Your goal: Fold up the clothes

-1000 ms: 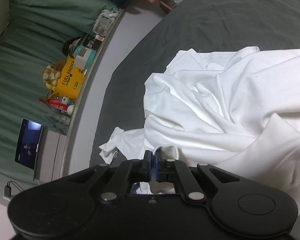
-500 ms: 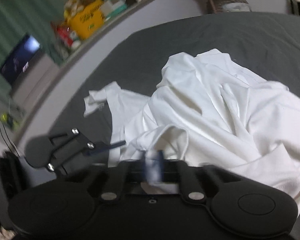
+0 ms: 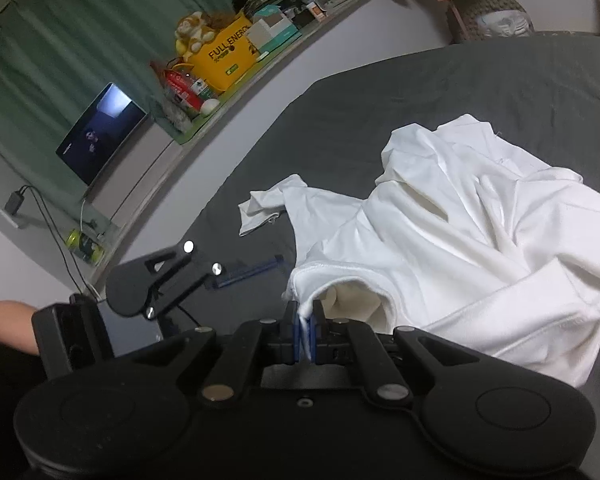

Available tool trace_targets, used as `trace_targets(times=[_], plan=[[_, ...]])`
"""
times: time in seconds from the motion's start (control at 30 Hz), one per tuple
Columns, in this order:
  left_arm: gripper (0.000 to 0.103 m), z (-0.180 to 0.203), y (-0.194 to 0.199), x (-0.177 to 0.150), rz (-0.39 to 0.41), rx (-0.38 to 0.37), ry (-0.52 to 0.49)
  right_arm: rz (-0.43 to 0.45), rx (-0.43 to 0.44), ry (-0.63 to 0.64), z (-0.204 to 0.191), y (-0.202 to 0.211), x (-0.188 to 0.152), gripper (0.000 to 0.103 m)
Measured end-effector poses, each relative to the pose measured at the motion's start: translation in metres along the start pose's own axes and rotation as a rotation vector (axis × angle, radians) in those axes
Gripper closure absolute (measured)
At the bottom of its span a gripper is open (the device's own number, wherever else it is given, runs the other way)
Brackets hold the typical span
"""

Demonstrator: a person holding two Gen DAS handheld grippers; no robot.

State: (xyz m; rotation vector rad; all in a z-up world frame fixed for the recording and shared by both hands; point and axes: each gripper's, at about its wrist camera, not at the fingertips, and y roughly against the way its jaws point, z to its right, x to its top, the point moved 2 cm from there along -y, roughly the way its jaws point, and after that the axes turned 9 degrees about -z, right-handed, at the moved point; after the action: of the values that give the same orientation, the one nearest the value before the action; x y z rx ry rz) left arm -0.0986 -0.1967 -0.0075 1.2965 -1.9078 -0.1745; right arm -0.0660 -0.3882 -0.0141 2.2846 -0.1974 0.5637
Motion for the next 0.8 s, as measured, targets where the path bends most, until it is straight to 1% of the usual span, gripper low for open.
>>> trace_targets(times=[0.03, 0.07, 0.1, 0.23, 0.43, 0.47, 0.5, 0.6, 0.63, 0.67, 0.73, 0.77, 0.8], plan=[[0.059, 0.001, 0.002, 0.0, 0.009, 0.001, -0.012, 0.003, -0.001, -0.002, -0.001, 0.0, -0.002, 0.098], [0.069, 0.001, 0.005, 0.001, 0.018, 0.002, -0.024, 0.004, 0.003, 0.0, -0.003, 0.001, -0.003, 0.098], [0.072, 0.003, 0.006, 0.002, 0.022, -0.003, -0.039, 0.006, 0.007, 0.002, -0.005, 0.001, -0.005, 0.098], [0.072, 0.008, 0.011, 0.007, 0.033, -0.013, -0.06, 0.012, 0.023, 0.025, -0.016, 0.0, -0.007, 0.098], [0.074, 0.001, 0.008, 0.008, 0.011, 0.021, -0.034, 0.002, -0.009, 0.074, -0.026, -0.004, -0.006, 0.098], [0.079, -0.001, 0.007, 0.008, 0.008, 0.021, -0.028, 0.001, -0.017, 0.079, -0.027, -0.004, -0.007, 0.098], [0.081, -0.002, 0.007, 0.008, 0.006, 0.013, -0.024, -0.001, -0.022, 0.082, -0.028, -0.005, -0.007, 0.098], [0.081, -0.002, 0.008, 0.007, 0.008, -0.009, -0.034, 0.0, -0.005, 0.074, -0.029, -0.005, -0.007, 0.098], [0.083, -0.002, 0.007, 0.007, 0.006, -0.009, -0.032, 0.0, -0.002, 0.075, -0.03, -0.005, -0.007, 0.098], [0.089, -0.002, 0.006, 0.007, 0.003, -0.009, -0.03, -0.001, -0.002, 0.079, -0.031, -0.006, -0.007, 0.098], [0.09, -0.003, 0.005, 0.006, -0.001, -0.009, -0.025, -0.006, 0.0, 0.089, -0.034, -0.008, -0.009, 0.098], [0.097, -0.003, 0.004, 0.005, -0.003, -0.008, -0.023, -0.008, -0.002, 0.093, -0.034, -0.009, -0.01, 0.098], [0.099, -0.004, 0.003, 0.005, -0.005, -0.008, -0.021, -0.011, -0.009, 0.099, -0.035, -0.011, -0.011, 0.098]])
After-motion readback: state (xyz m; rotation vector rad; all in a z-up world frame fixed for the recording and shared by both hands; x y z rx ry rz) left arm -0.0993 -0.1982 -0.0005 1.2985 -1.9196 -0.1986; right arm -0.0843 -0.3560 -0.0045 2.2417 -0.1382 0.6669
